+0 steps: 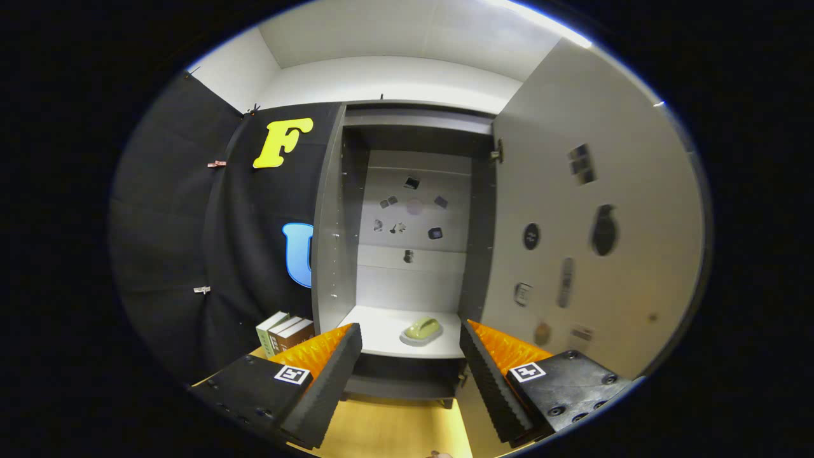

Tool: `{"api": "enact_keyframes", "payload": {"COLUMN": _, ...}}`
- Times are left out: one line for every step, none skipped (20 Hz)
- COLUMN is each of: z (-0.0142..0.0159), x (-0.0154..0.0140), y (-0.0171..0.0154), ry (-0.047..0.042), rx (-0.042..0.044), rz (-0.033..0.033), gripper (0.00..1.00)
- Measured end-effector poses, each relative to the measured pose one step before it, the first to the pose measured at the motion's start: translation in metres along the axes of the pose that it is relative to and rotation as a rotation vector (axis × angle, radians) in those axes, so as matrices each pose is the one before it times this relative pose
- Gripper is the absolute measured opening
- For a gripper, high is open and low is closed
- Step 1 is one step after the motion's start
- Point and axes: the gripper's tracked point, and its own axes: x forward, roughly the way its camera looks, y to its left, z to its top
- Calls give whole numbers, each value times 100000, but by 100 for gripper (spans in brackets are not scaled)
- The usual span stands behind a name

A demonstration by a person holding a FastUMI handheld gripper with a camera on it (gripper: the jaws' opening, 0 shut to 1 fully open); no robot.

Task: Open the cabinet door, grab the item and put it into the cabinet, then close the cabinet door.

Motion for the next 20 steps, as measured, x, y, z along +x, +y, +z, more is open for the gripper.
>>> {"api": "enact_keyframes", "payload": {"z": -333, "x": -1928, "y": -1079, "ry": 1013, "rx": -1102, "rz": -3599, "gripper": 98}}
{"api": "enact_keyframes", "payload": {"z": -160, "x": -2996, "y": -1138, "ry": 982, "rx": 61, "rz": -2779, "gripper": 98}}
{"api": "enact_keyframes", "payload": {"z": -234, "x": -2197, "y": -1014, "ry": 1352, "rx": 815, "rz": -2096, "gripper": 98}}
{"api": "enact_keyframes", "payload": {"z": -357, "x": -1759, "y": -1050, "ry": 1032, "rx": 764, "rz": -1790, "gripper": 98}}
{"api": "enact_keyframes", "payload": {"z": -304, "x": -1527, "y": -1363, "ry": 944, "rx": 350, "rz": -1974, "gripper": 98}}
{"api": "enact_keyframes", "payload": {"z": -494, "x": -938, "y": -1730, "ry": 1036, "rx": -182, "rz": -2363, "gripper": 98}}
{"api": "enact_keyframes", "payload": {"z": -614, "x": -662, "y": -1655, "ry": 1155, "rx": -334, "rz": -2675, "gripper": 98}}
{"api": "enact_keyframes", "payload": {"z": -516, "x": -510, "y": -1769, "ry": 1076, "rx": 12, "rz": -2360, "gripper": 98}}
{"api": "enact_keyframes", "payload": {"z": -309, "x": -332, "y": -1528, "ry": 493, "rx": 556, "rz": -1338, "gripper": 98}}
{"api": "enact_keyframes", "payload": {"z": -54, "x": -200, "y": -1316, "ry": -22, "rx": 954, "rz": -141, "gripper": 98}}
{"api": "enact_keyframes", "payload": {"z": -214, "x": 88, "y": -980, "ry": -428, "rx": 854, "rz": 1321, "gripper": 98}}
{"api": "enact_keyframes", "payload": {"z": -410, "x": 261, "y": -1071, "ry": 100, "rx": 389, "rz": 1581, "gripper": 98}}
{"api": "enact_keyframes", "payload": {"z": -495, "x": 596, "y": -1252, "ry": 1390, "rx": -115, "rz": 1464, "gripper": 98}}
{"api": "enact_keyframes", "payload": {"z": -560, "x": 432, "y": -1229, "ry": 1403, "rx": -343, "rz": 1327, "gripper": 98}}
{"api": "enact_keyframes", "payload": {"z": -88, "x": 491, "y": -1150, "ry": -419, "rx": -174, "rz": 1432, "gripper": 98}}
{"api": "enact_keyframes", "payload": {"z": 205, "x": 539, "y": -1038, "ry": -609, "rx": 705, "rz": 1449, "gripper": 98}}
{"api": "enact_keyframes", "payload": {"z": 117, "x": 531, "y": -665, "ry": -680, "rx": 1559, "rz": 2447, "gripper": 98}}
{"api": "enact_keyframes", "payload": {"z": 116, "x": 603, "y": -347, "ry": -885, "rx": 1987, "rz": 3187, "gripper": 98}}
{"api": "enact_keyframes", "payload": {"z": -134, "x": 756, "y": -235, "ry": -681, "rx": 1648, "rz": 3415, "gripper": 98}}
{"api": "enact_keyframes", "payload": {"z": -60, "x": 725, "y": -358, "ry": -350, "rx": 676, "rz": 3186, "gripper": 98}}
